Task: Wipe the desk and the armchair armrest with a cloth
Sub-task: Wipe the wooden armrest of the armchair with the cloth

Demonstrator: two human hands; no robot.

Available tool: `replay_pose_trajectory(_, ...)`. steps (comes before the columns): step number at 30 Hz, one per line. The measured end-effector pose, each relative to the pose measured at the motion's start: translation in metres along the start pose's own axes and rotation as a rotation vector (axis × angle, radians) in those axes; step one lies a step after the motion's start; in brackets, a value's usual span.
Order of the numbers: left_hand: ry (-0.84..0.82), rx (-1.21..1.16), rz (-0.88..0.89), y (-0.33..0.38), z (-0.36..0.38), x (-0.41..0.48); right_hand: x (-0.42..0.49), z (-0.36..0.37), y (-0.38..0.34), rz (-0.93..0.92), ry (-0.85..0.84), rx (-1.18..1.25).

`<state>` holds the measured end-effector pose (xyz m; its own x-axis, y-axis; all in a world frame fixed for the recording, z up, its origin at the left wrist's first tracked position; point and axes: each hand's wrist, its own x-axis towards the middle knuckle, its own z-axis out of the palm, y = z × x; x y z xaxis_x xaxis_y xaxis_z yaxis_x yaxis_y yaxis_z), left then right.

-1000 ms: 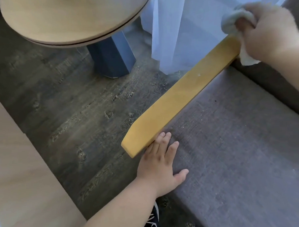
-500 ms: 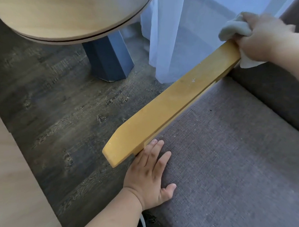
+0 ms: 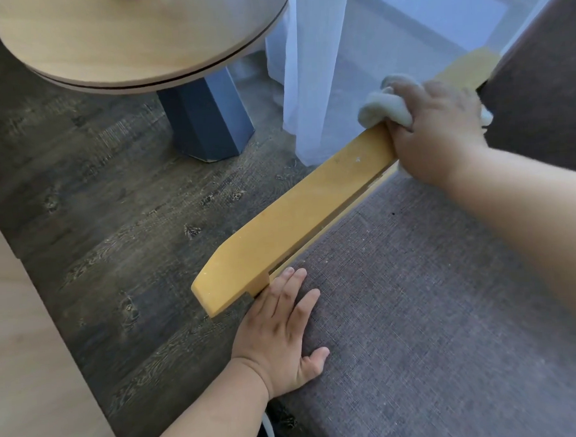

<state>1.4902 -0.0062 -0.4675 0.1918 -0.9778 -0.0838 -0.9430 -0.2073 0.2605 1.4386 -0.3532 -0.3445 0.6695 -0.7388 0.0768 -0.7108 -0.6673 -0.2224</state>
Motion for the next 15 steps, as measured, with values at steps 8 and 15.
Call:
replay_pose_trajectory(8, -0.038, -0.021, 0.001, -0.001, 0.000, 0.000, -0.047, 0.012, -0.048, -0.056, -0.004, 0.120)
replay_pose_trajectory(15, -0.019, -0.037, 0.008, -0.004, 0.007, 0.001, -0.095, 0.015, -0.099, -0.080, -0.064, 0.165)
